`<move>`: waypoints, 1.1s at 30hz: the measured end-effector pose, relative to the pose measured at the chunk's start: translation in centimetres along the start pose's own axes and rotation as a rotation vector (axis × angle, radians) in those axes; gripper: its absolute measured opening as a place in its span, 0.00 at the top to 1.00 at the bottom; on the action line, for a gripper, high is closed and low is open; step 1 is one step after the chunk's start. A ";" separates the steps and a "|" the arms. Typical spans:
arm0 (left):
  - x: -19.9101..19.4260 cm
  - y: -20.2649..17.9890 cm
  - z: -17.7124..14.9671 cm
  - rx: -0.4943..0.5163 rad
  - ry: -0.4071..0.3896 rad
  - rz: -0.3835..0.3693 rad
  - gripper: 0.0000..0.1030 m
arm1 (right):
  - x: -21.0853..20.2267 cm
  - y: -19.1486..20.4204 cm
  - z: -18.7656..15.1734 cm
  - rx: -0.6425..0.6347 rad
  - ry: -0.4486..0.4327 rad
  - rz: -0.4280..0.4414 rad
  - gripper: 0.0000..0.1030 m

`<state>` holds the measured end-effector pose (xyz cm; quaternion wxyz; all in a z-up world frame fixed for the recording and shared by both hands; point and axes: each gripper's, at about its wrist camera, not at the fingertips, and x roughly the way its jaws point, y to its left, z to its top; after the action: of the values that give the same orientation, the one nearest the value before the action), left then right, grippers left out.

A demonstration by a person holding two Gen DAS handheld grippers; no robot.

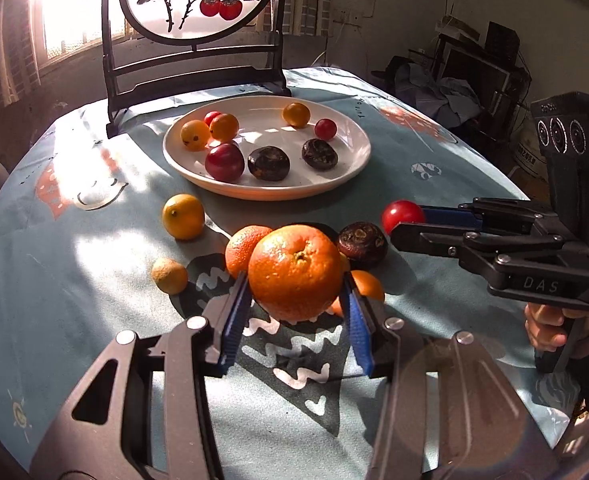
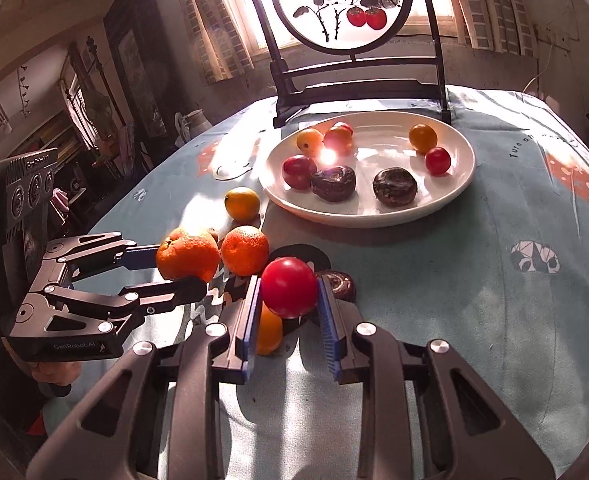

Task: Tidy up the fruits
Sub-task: 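Lower the tomato and orange onto the white plate and open both tools, then move both open tools back to the fruit on the cloth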

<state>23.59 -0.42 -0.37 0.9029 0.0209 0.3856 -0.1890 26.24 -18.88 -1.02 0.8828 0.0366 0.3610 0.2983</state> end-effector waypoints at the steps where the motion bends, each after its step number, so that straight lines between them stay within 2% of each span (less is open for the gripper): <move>1: 0.1 0.4 0.6 -0.015 0.000 -0.003 0.56 | 0.0 -0.3 0.5 0.018 -0.026 -0.016 0.73; 4: 1.0 1.1 2.8 -0.030 -0.014 0.018 0.56 | 0.5 -2.2 2.2 0.108 -0.093 -0.082 0.73; 8: 3.5 1.9 6.2 -0.037 -0.024 0.051 0.56 | 2.3 -5.1 4.0 0.200 -0.132 -0.152 0.73; 15: 8.8 3.3 10.7 -0.061 0.007 0.105 0.55 | 5.2 -7.7 6.0 0.198 -0.125 -0.175 0.71; 16: 9.0 3.4 11.0 -0.064 0.009 0.122 0.52 | 5.5 -7.7 6.2 0.189 -0.118 -0.173 0.68; 17: 9.0 3.4 11.3 -0.070 0.006 0.144 0.42 | 5.7 -7.6 6.3 0.181 -0.111 -0.180 0.59; 18: 8.5 3.5 11.4 -0.079 -0.012 0.167 0.16 | 5.6 -7.5 6.2 0.178 -0.108 -0.191 0.48; 19: 7.6 3.6 11.3 -0.090 -0.047 0.196 0.07 | 5.3 -7.3 6.2 0.175 -0.106 -0.193 0.45; 21: 6.0 3.6 11.0 -0.084 -0.085 0.230 0.06 | 4.7 -6.8 6.2 0.172 -0.105 -0.160 0.42; 25: 2.8 4.3 9.2 -0.099 -0.081 0.245 0.02 | 3.4 -4.8 5.6 0.150 -0.088 -0.105 0.41; 30: -0.1 6.3 4.7 -0.158 -0.106 0.310 0.02 | 2.2 -0.5 3.3 0.065 -0.030 -0.053 0.40; 33: 0.0 7.7 1.9 -0.208 -0.076 0.338 0.02 | 2.0 2.3 1.5 -0.027 0.000 -0.069 0.40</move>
<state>27.66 6.36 0.13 0.9329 -0.0150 0.3598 0.0055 27.17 -15.66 -0.51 0.8930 0.0122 0.3580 0.2724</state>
